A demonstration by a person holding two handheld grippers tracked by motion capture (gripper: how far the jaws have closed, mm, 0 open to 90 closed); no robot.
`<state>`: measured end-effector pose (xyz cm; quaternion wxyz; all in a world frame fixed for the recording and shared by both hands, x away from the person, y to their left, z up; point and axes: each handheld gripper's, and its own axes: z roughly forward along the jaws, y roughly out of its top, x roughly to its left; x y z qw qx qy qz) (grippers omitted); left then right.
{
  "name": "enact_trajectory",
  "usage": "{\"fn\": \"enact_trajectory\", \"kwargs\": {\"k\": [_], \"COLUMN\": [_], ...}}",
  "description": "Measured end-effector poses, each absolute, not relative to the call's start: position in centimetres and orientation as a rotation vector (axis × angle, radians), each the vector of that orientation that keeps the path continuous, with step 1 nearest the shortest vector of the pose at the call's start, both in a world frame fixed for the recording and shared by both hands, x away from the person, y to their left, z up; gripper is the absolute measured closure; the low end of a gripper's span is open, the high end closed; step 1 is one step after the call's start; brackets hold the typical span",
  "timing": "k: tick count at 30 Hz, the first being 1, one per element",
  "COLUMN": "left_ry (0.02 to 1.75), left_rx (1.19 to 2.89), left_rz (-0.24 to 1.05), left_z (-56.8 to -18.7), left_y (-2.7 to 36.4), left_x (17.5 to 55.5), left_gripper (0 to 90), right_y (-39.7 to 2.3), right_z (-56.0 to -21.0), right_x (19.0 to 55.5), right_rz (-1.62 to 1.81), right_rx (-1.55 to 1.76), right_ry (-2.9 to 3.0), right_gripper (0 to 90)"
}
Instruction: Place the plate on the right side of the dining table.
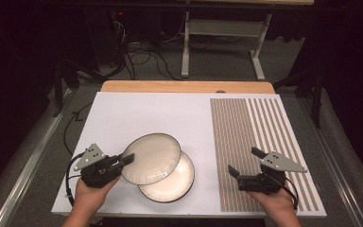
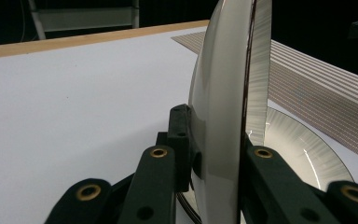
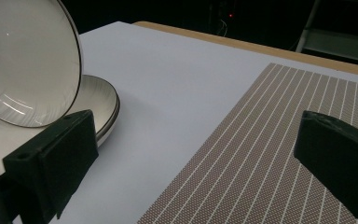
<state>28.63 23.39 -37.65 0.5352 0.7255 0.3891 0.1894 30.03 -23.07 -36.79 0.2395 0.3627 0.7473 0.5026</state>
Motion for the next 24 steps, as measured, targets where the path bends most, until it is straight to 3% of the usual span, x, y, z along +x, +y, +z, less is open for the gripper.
{"fn": "enact_trajectory", "kwargs": {"k": [7,24], "left_ry": [0.920,0.905], "left_rx": [1.730,1.736], "left_rz": [0.455,0.471], "left_z": [-37.7,-37.6], "left_y": [23.3,23.2], "left_x": [28.6,28.5], "left_gripper": [79.3,79.3], "right_y": [-22.6,-16.8], "right_z": [-36.7,-36.4], "right_x": [30.1,31.6], "right_rz": [1.393,1.380], "right_rx": [0.971,0.848], "right_ry": [2.040,2.162], "right_gripper": [0.7,2.5]}}
